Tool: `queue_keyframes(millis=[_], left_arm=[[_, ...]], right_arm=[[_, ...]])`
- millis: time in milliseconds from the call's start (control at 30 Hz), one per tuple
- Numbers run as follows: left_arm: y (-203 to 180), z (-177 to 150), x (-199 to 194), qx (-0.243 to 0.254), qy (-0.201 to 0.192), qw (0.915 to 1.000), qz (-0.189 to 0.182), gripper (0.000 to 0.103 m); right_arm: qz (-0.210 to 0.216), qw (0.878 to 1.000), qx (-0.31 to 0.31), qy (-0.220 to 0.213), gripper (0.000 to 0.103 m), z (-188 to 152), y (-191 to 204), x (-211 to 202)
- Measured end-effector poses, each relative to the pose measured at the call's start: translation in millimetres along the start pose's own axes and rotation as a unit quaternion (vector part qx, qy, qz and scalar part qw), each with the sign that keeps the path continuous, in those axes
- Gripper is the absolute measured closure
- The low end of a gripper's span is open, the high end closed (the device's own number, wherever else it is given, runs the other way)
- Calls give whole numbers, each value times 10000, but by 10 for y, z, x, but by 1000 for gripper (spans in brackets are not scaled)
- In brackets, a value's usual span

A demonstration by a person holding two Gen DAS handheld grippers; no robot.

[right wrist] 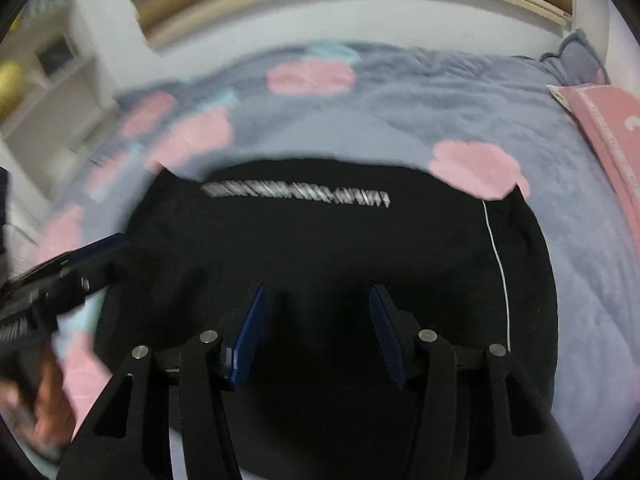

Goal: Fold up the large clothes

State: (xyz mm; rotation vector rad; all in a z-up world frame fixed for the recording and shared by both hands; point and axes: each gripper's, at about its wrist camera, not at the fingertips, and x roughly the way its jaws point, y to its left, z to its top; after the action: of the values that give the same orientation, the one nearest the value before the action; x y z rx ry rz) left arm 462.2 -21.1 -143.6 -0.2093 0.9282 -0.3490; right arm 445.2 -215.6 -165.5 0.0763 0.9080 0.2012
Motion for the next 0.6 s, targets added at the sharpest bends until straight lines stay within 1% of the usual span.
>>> queue_keyframes(millis=[67,100,133,167,233,300,367,433,500,533,567,600], left_arm=[[51,-143,432,-21,486,9987,116,32],[50,-174,572,81,543,9982,253,33],[44,-233,702,214,509,9975,438,32],[68,-268,800,179,421,9975,535,32],[81,-254,879,-23,355,9977,574,31],[92,-243,903,-90,327,9976,607,32],[41,-249,876,74,283,9974,658,32],[8,-261,706,118,185,9982,553,32],[-35,-302,408,12,-14,9998,195,32],[-57,-330,279,0,-94,10000,19,32],[-109,-407,109,54,-187,9997,-134,32],[-146,-467,12,115,-245,9995,-169,32]], right_arm=[[-194,9994,-196,202,45,-77,49,305],[-308,9988,-330,173,44,-114,74,429],[-368,9985,-369,149,44,-142,62,498],[-388,9985,-350,133,44,-157,65,543],[-426,9988,-257,-23,44,-204,48,582],[-437,9986,-266,-103,44,-223,46,596],[-331,9991,-236,-100,44,-225,21,549],[-166,9996,-211,-123,44,-248,5,382],[96,9993,-232,-261,43,-344,31,45],[149,9988,-300,-347,43,-390,51,-85],[103,9981,-430,-429,43,-484,101,-248],[-15,9977,-548,-404,43,-584,150,-359]])
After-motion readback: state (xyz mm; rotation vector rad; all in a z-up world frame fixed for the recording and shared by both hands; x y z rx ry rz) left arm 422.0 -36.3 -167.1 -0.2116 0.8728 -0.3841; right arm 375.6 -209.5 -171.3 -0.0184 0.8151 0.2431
